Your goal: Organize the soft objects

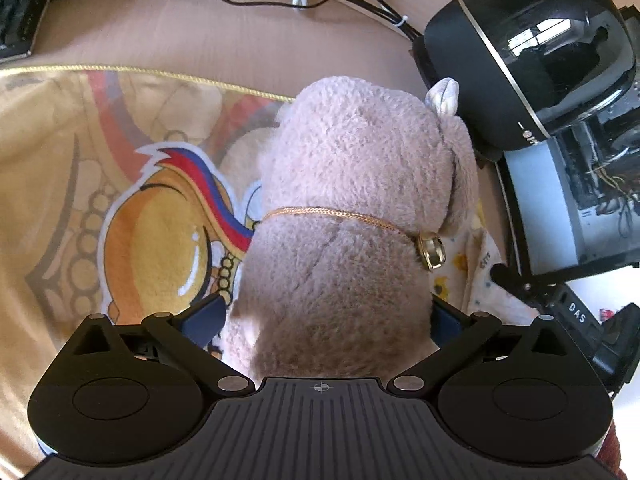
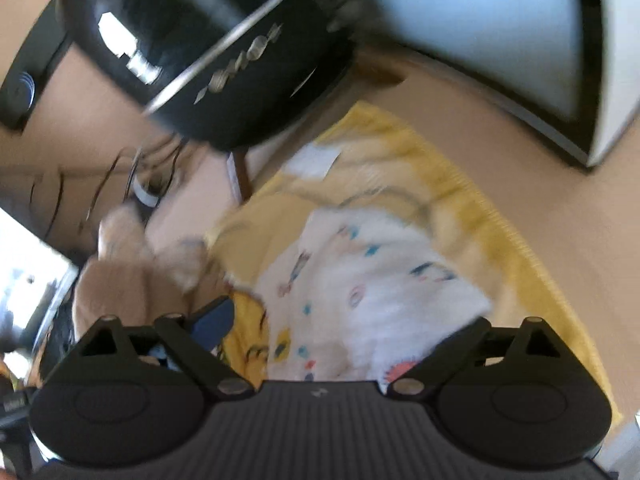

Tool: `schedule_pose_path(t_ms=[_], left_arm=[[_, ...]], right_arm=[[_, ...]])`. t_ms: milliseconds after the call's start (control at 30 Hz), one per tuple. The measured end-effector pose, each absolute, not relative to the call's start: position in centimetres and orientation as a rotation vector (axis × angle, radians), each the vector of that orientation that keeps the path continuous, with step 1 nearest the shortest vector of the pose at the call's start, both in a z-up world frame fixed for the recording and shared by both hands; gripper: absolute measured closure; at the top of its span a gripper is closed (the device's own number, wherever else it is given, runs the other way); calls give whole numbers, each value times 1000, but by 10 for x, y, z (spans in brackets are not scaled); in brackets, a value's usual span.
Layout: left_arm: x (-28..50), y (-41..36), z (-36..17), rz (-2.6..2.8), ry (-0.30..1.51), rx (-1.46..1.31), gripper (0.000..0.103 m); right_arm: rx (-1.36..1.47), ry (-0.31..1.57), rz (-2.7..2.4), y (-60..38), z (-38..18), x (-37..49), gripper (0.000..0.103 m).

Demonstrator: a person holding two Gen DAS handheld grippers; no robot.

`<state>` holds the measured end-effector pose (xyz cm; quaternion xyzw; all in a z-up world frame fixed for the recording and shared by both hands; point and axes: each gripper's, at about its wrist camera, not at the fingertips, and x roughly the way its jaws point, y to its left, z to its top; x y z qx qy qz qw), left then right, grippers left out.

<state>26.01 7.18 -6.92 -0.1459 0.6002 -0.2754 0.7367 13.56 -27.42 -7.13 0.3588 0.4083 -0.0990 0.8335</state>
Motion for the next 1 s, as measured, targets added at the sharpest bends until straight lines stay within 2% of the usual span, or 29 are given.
schedule_pose_path(t_ms=[100,167,267,333,400,533,833,933,1000], left_arm=[[262,70,-74,-609,1343,-340,0],[262,66,-74,-601,1344,-329,0],[261,62,-73,-577,1344,-321,0],[259,60,-72,-548,1344,-322,0],[255,58,-69,-523,1337,-314,0],[255,58,-70,-500,1347,-331,0],[253,67,-56,-422,1302,-289,0],[251,70,-48,-391,1274,-261,0],[251,72,-44,-370,1255,-242,0]], right_arm=[[599,923,-229,-268,-65,135,16],[456,1006,-204,-256,-62,138,18],[265,1013,-172,-237,-60,140,45],[201,974,-136,-230,-59,138,68],[267,934,-126,-234,-55,137,79],[482,822,-102,-249,-39,141,86],[566,585,289,-231,49,181,88],[586,564,438,-213,62,202,87],[565,614,470,-197,53,219,87]])
